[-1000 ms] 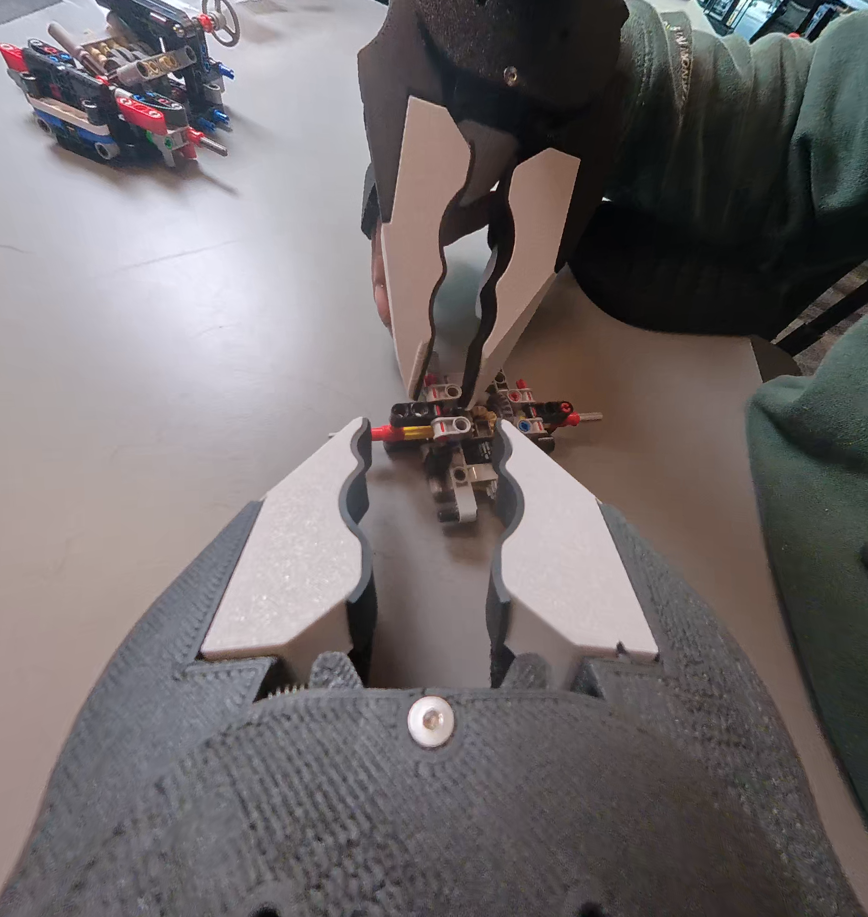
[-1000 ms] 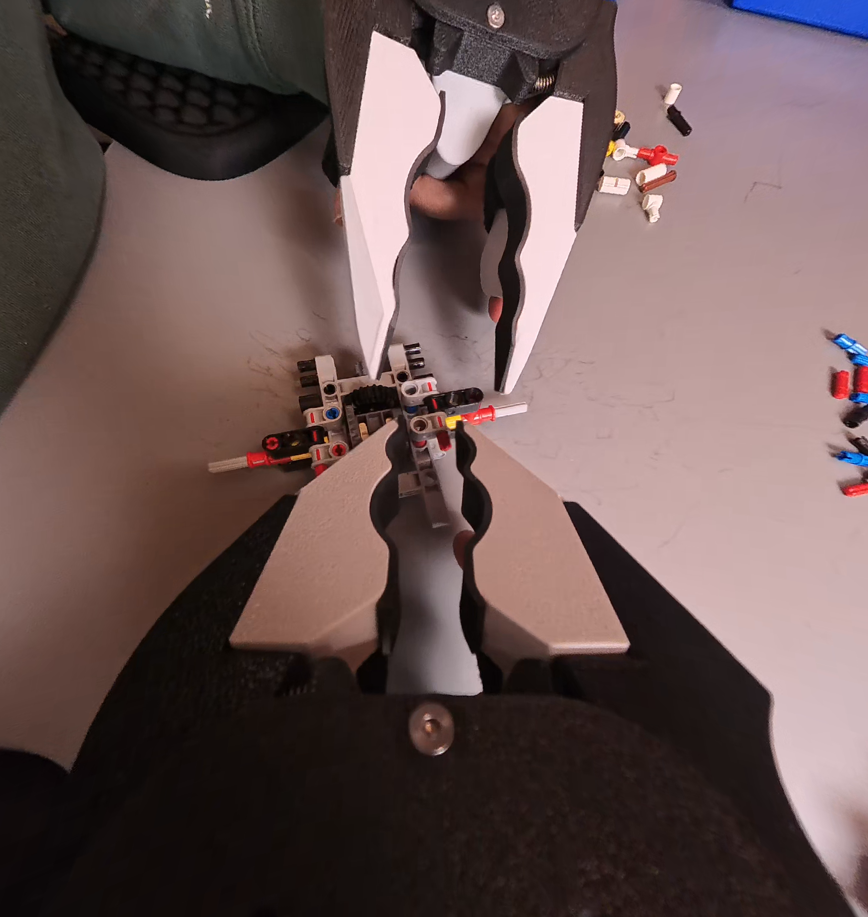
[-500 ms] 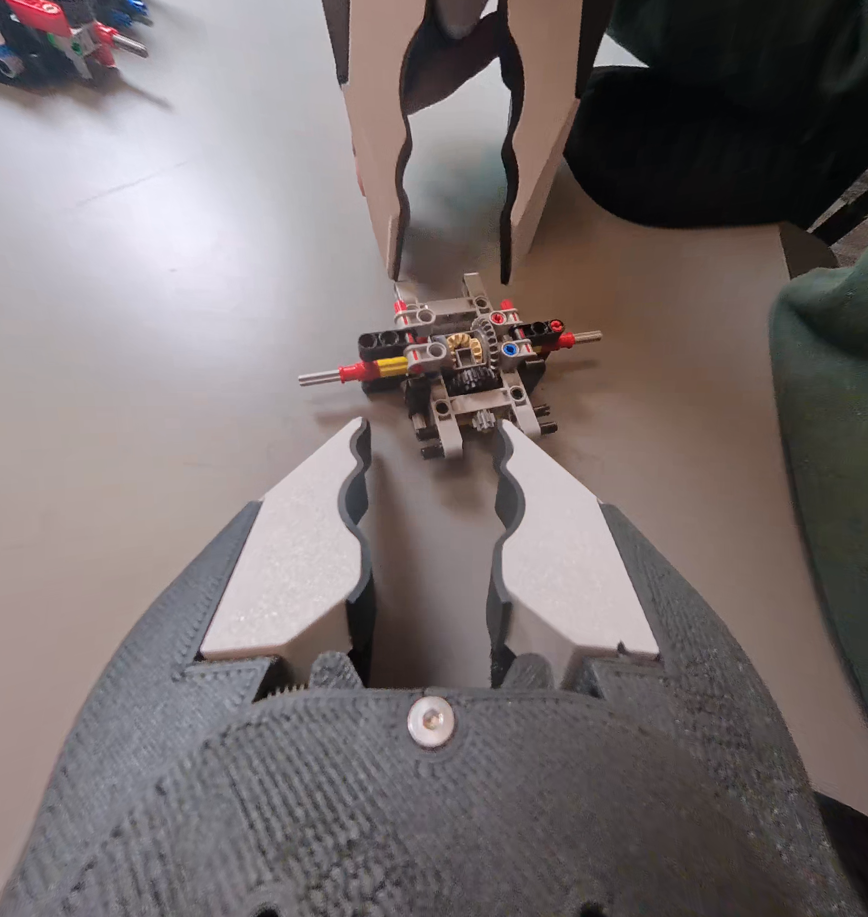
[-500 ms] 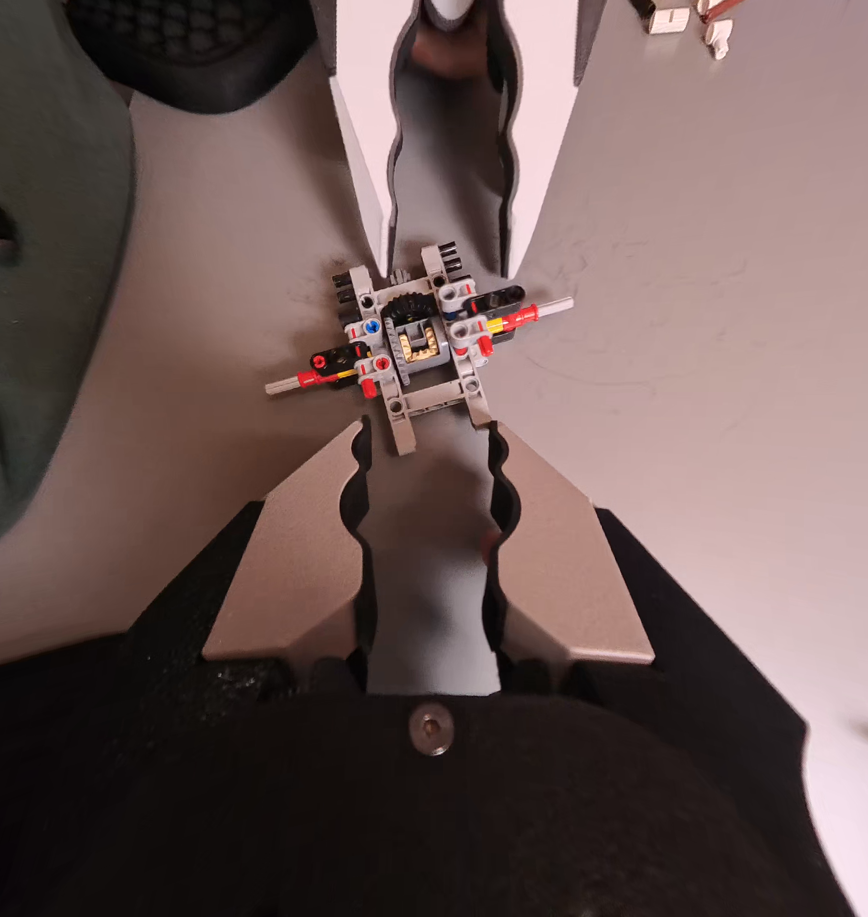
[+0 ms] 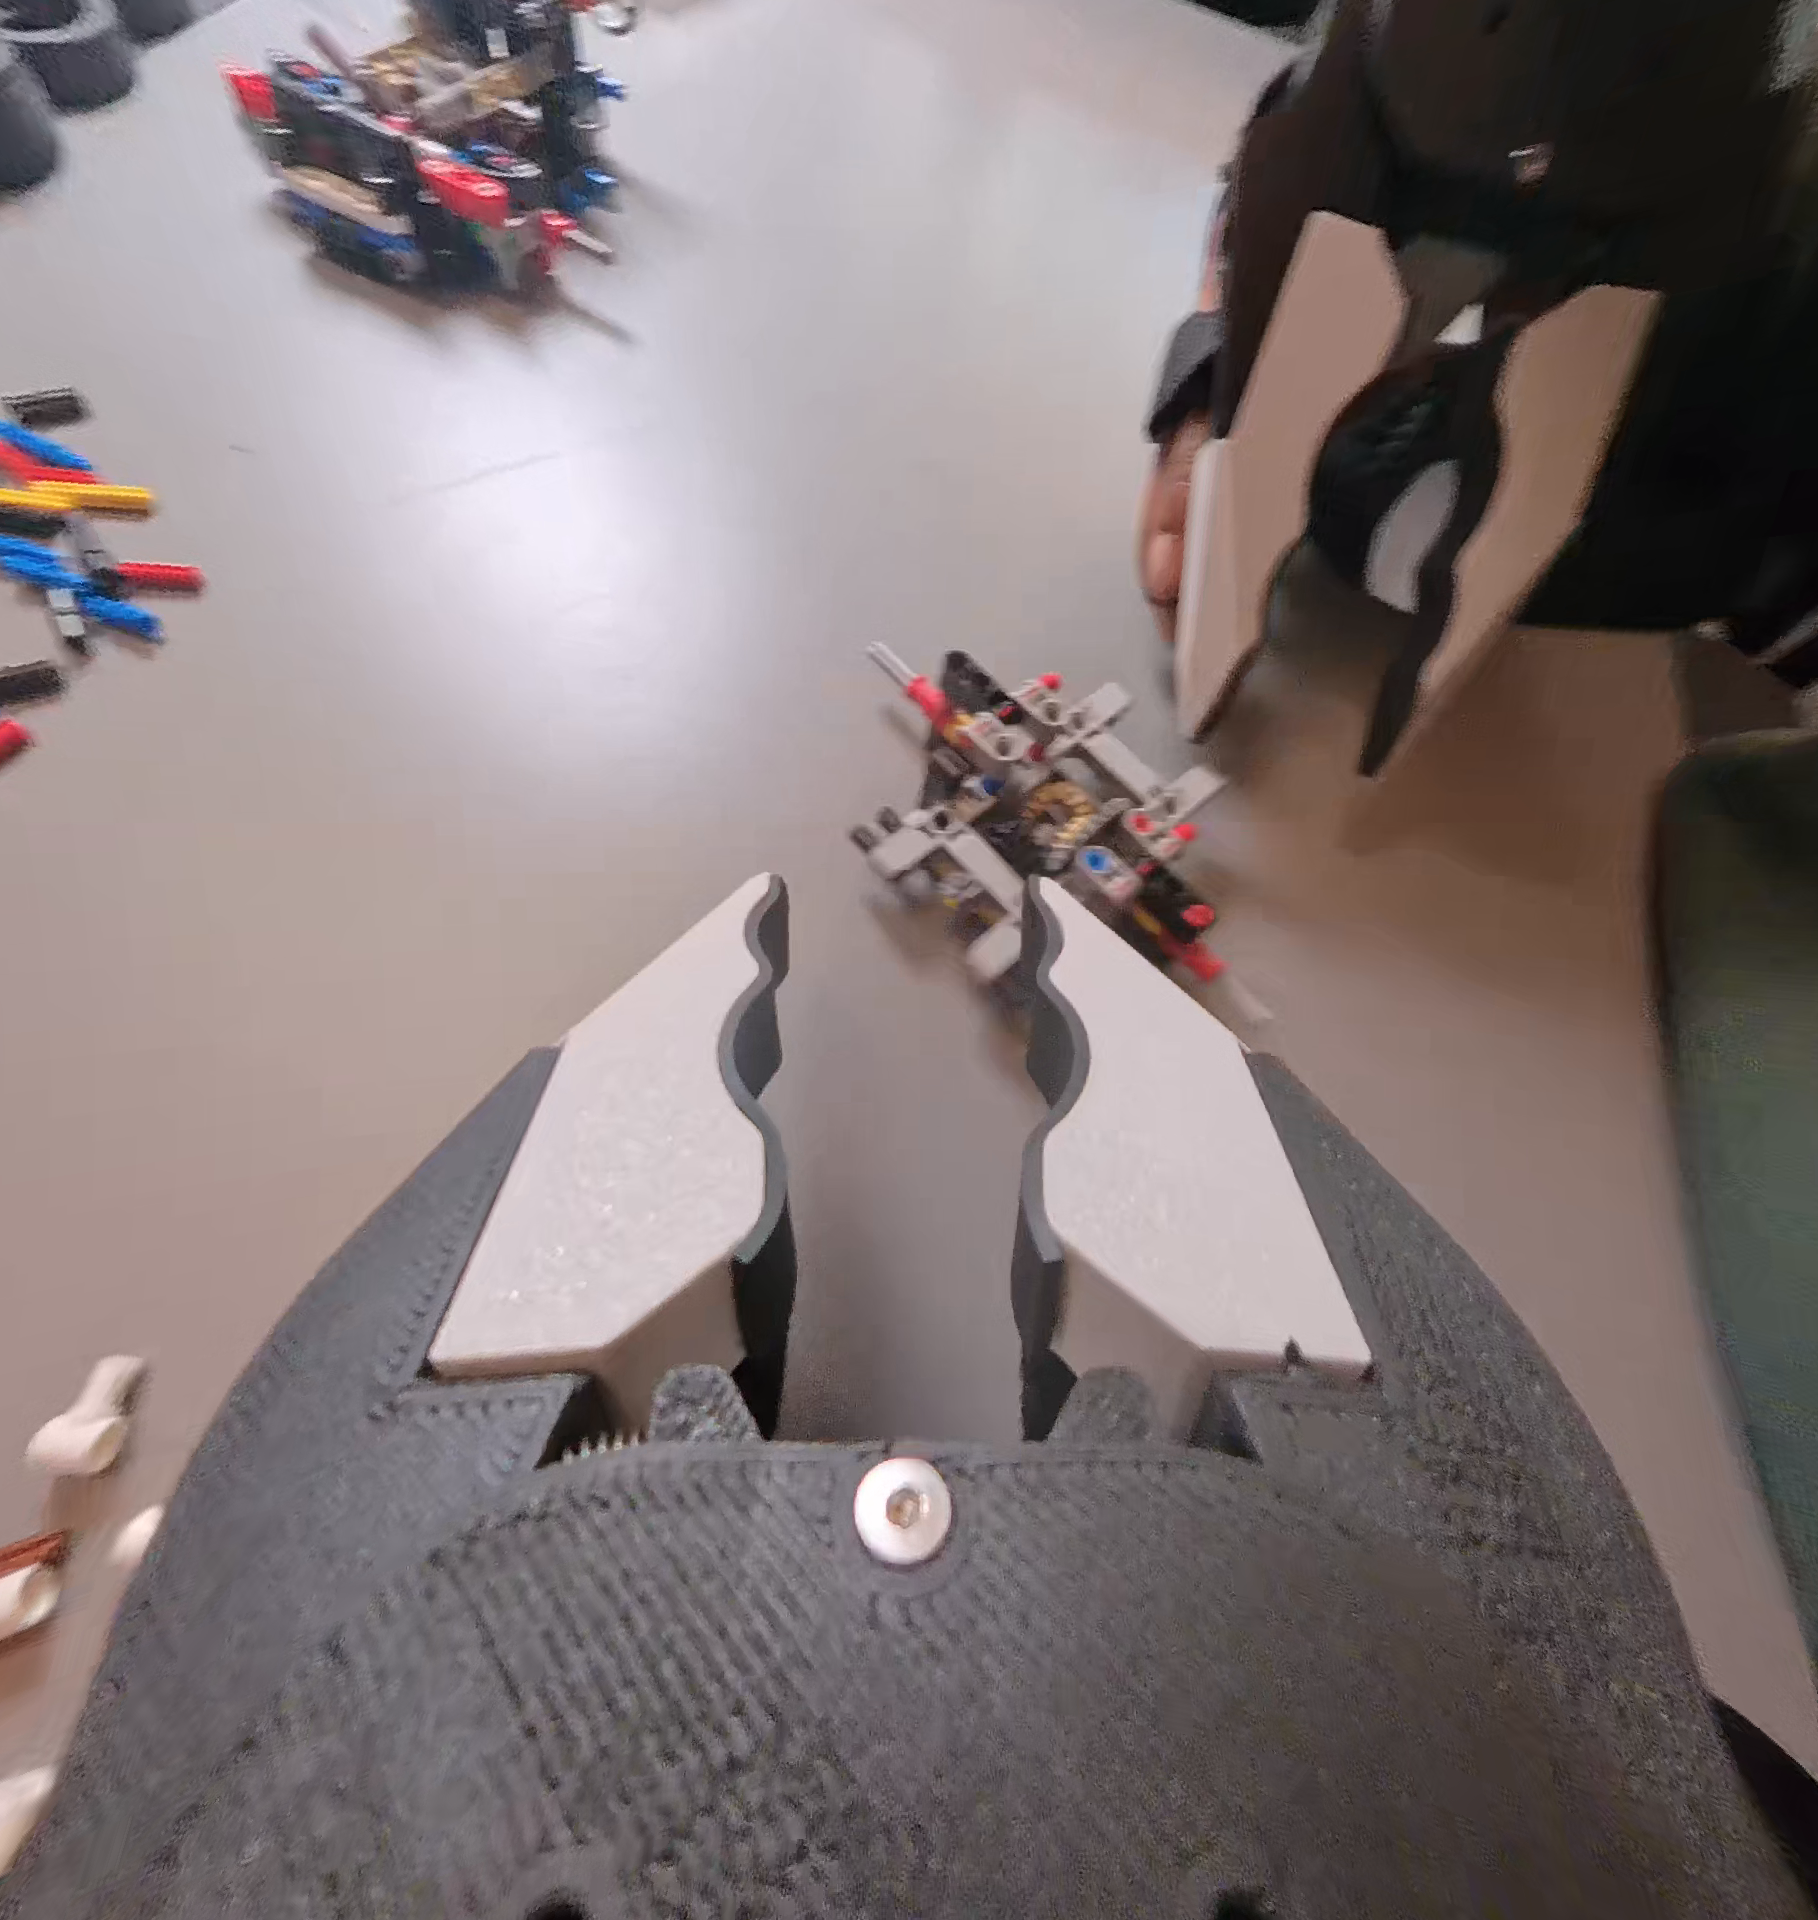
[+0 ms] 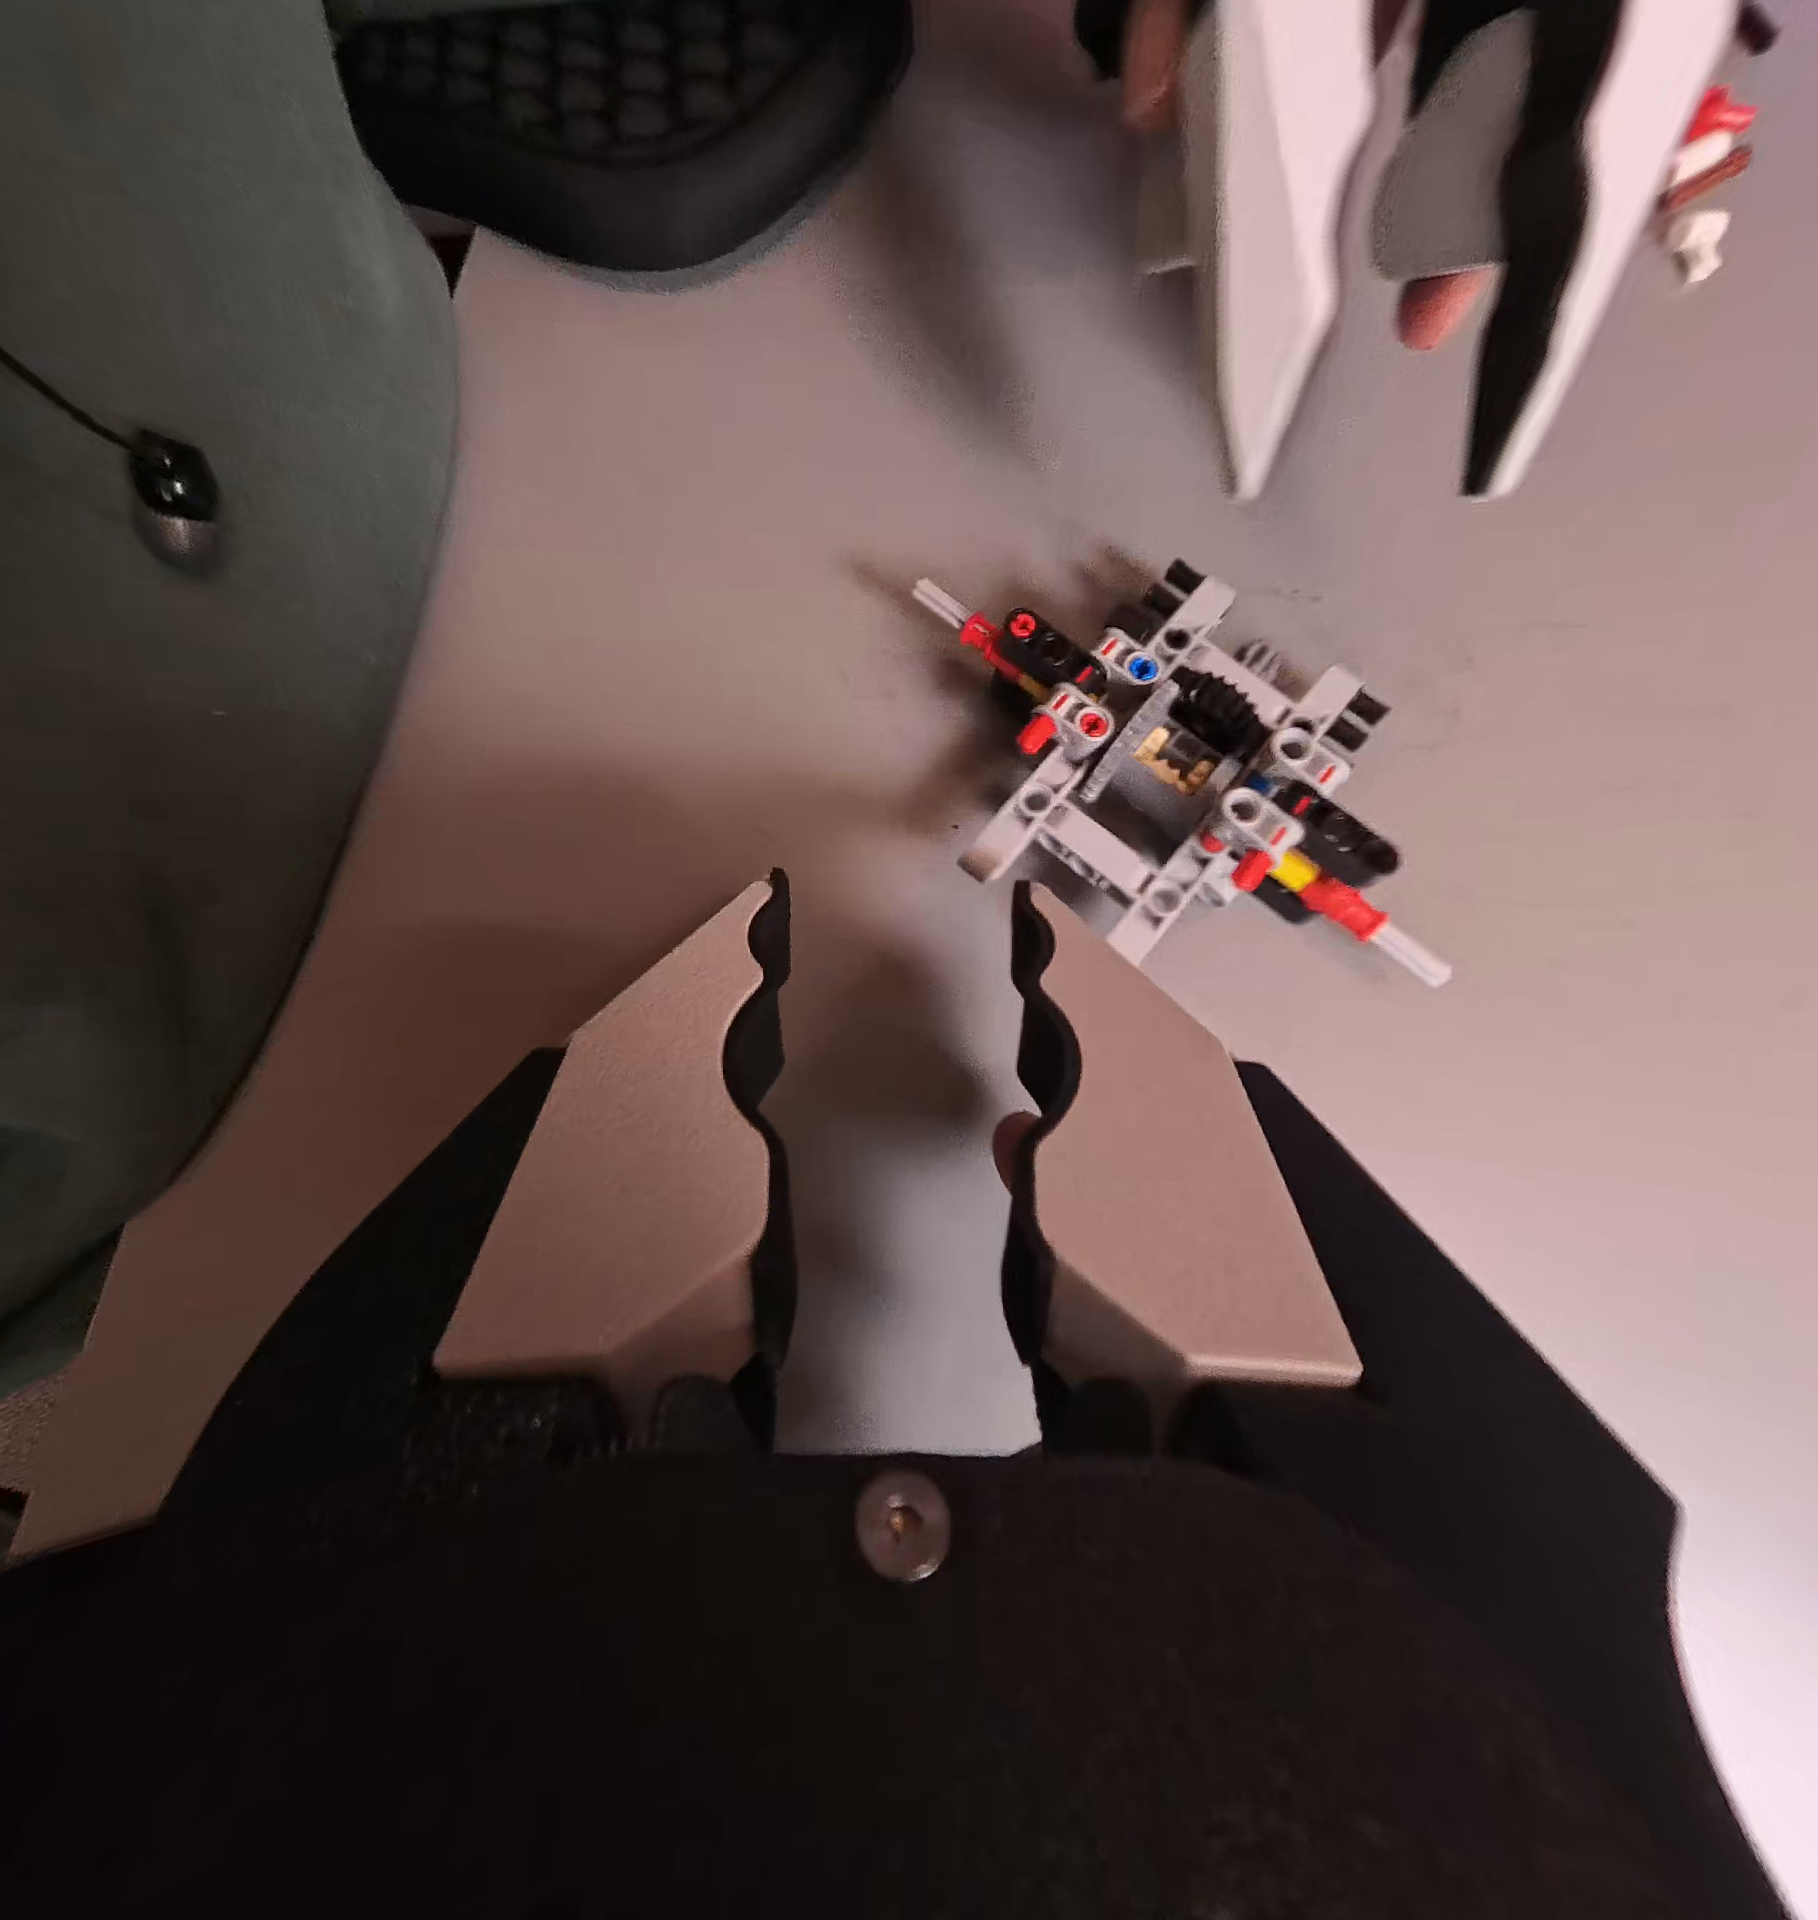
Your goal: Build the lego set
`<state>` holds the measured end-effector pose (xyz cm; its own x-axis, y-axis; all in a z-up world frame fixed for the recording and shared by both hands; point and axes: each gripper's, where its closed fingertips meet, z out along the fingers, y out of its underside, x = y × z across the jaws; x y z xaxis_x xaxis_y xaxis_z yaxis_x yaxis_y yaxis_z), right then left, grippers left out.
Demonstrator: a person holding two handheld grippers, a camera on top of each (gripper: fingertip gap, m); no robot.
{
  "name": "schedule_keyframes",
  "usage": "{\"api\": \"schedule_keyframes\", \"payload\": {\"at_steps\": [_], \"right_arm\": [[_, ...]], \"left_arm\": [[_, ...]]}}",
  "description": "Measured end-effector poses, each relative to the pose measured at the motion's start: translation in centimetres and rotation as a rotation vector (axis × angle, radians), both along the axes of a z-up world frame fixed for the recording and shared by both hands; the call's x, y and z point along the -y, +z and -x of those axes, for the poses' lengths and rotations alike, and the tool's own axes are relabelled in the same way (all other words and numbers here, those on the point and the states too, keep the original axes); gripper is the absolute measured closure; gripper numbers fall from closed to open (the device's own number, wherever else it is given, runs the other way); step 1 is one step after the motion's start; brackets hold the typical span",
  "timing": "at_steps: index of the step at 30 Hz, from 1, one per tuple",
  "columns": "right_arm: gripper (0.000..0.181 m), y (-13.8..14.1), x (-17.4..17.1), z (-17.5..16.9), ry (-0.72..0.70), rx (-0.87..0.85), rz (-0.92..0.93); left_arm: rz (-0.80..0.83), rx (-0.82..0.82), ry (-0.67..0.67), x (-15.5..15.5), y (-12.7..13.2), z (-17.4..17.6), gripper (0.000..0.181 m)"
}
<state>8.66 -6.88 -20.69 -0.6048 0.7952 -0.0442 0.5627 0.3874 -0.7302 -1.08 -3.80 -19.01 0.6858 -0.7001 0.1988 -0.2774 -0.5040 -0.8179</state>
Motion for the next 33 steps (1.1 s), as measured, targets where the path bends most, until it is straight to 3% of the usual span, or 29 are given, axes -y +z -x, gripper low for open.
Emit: {"api": "schedule_keyframes", "payload": {"at_steps": [1,4,7,14,22,28,33], "right_arm": [[0.14,0.4,-0.4,0.1,-0.02,-0.015,0.005],[0.14,1.4,-2.3,0.4,-0.1,-0.039,0.035],[0.14,0.0,-3.7,0.8,-0.166,-0.002,-0.014],[0.147,-0.9,-1.5,1.1,-0.105,0.02,-0.054],[0.147,-0.3,2.1,0.1,0.029,0.01,-0.009],[0.154,2.7,-1.2,1.2,-0.082,-0.123,-0.035],[0.155,2.0,-3.1,2.1,-0.085,-0.103,-0.117]], "left_arm": [[0.021,0.021,-0.036,0.7,0.1,-0.5,0.136],[0.044,-0.012,-0.105,1.9,-0.7,-1.4,0.134],[0.066,-0.041,-0.153,2.5,-1.6,-2.5,0.125],[0.075,-0.056,-0.181,2.8,-2.3,-4.2,0.102],[0.031,-0.091,-0.193,2.5,-2.7,-4.6,0.099],[0.032,-0.104,-0.188,2.6,-2.7,-4.4,0.096],[0.039,-0.121,-0.206,2.5,-3.5,-4.7,0.097]]}}
